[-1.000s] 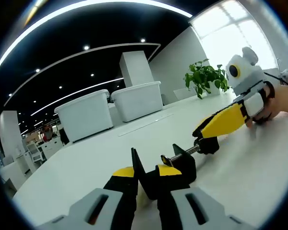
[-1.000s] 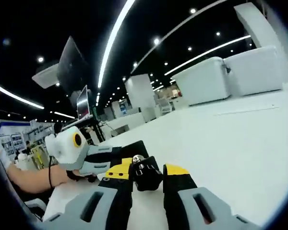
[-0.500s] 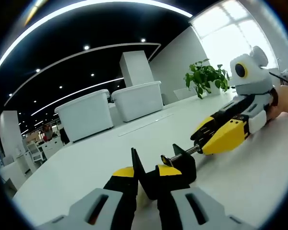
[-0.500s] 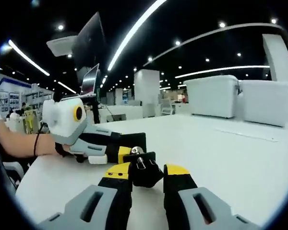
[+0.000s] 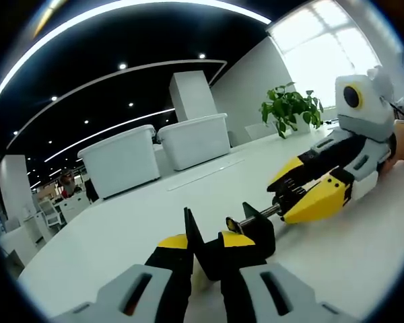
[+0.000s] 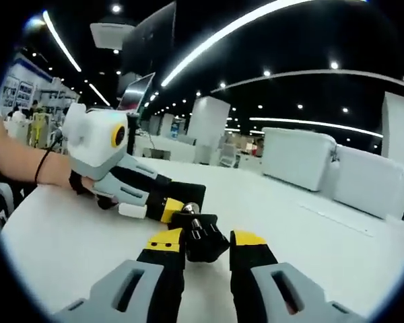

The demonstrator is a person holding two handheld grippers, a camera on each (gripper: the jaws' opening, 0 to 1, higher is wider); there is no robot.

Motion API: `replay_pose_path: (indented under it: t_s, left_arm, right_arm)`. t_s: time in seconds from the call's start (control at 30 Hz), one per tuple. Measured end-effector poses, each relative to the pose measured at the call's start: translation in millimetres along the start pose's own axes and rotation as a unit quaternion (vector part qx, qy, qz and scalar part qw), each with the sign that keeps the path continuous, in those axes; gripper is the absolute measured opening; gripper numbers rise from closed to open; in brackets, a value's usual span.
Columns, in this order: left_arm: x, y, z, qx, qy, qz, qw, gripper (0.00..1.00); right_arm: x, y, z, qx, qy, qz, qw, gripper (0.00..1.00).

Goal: Clamp the fixed fixture on the desktop, loosen the retaining clip, secure it to the edge of the desk, and tighten the retaining clip.

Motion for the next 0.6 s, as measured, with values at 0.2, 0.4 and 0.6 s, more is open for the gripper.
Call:
replay_pose_path:
  t_s: [0.2, 0.4, 0.6]
  left_arm:
    - [0.1, -0.3, -0.6, -0.001, 0.000, 0.000, 1.0000, 0.15]
    - [0.2, -0.6, -0.8, -0.001, 0.001, 0.000, 1.0000, 0.15]
    - [0.2, -0.9, -0.9, -0.001, 0.001, 0.000, 1.0000, 0.15]
  right_arm:
    - [2.3, -3.9, -6.8, -0.003, 0.101, -0.018, 0.9947, 0.31]
    - [-1.0, -6.1, -24.0, 0.002, 0.197, -0.036, 0.9798, 0.31]
    - [-5.4, -3.1, -24.3, 0.022, 0.234, -0.014, 0.9718, 0.30]
Point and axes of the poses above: the point that each gripper's makers call its tool centre point, and the gripper's own axes: y roughly forward along the fingers, z roughly to its left, x roughly out of its top, the point moved 10 cm from there along -y, roughly backward along the fingers, and after that the axes turned 10 degrees about -y, right-handed, at the moved point
